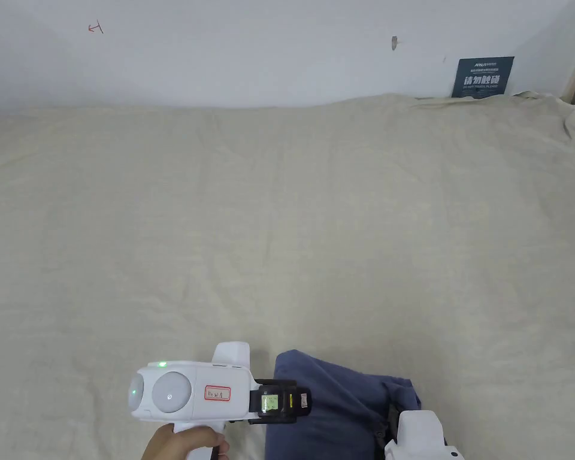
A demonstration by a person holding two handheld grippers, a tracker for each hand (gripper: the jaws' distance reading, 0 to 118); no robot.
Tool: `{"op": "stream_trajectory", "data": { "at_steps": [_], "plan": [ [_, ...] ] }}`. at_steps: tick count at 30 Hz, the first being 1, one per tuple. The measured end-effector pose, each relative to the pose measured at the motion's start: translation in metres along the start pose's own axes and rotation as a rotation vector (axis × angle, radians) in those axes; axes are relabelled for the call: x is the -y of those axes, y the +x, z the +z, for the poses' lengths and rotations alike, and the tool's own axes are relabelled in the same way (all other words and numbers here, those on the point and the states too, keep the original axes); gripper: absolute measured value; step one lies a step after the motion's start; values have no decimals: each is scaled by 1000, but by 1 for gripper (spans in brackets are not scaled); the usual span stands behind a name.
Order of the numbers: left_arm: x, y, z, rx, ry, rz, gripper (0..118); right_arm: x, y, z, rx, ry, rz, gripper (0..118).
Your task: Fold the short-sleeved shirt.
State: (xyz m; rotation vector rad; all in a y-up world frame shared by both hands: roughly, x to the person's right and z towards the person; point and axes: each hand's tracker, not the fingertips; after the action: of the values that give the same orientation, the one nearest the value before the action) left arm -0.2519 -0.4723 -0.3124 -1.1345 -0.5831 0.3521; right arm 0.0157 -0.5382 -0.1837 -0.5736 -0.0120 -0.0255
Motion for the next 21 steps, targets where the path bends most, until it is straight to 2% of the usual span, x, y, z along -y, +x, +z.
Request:
{"op": "stream_trajectory", "data": {
  "at_steps": [3, 5, 10, 17, 21],
  "plan": [
    [-5, -2, -18, 3, -90, -11, 80, 0, 0, 0, -1, 1, 0, 0],
    [-6, -6, -27, 23, -138, -6, 59, 0, 0, 0, -2, 0, -1, 0],
    [-3, -16, -26, 46, -121, 61, 39, -1, 1, 0, -10, -3, -4, 0],
    [10, -12, -22, 41, -58, 63, 27, -18, 11, 4, -56, -33, -22, 0],
    [9, -1, -9, 48, -17, 18, 22, -51, 19, 31, -75, 73, -44, 0]
  ]
}}
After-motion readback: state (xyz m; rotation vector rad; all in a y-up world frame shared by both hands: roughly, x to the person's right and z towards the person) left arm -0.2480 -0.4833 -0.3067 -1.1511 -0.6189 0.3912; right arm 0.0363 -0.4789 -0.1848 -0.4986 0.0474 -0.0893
